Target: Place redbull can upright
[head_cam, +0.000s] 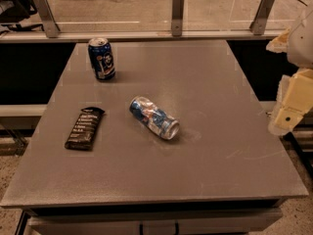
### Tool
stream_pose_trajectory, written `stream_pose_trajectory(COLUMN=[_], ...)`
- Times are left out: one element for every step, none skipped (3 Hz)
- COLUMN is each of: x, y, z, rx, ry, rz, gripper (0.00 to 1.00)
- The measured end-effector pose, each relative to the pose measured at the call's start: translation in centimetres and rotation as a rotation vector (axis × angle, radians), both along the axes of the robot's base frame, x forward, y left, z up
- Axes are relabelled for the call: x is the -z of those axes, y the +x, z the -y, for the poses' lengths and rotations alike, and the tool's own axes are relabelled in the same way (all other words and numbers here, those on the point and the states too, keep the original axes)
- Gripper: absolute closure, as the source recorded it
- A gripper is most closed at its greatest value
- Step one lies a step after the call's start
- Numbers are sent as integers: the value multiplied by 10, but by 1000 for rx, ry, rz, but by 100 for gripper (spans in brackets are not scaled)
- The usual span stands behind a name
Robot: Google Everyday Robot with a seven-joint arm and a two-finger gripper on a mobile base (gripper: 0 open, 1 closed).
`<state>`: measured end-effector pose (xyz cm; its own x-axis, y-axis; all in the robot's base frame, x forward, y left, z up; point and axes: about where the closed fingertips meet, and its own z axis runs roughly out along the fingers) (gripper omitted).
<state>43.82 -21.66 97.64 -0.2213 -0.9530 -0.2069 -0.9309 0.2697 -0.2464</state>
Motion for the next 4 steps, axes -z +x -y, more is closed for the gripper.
stream_pose_trajectory(x=[0,7,24,40], y=[0,15,41,61], z=[0,-26,-82,-145], rx=[0,-16,-23,-9], ry=[0,-4,-23,4], rz=[0,-21,-39,-73], gripper=[0,0,0,0])
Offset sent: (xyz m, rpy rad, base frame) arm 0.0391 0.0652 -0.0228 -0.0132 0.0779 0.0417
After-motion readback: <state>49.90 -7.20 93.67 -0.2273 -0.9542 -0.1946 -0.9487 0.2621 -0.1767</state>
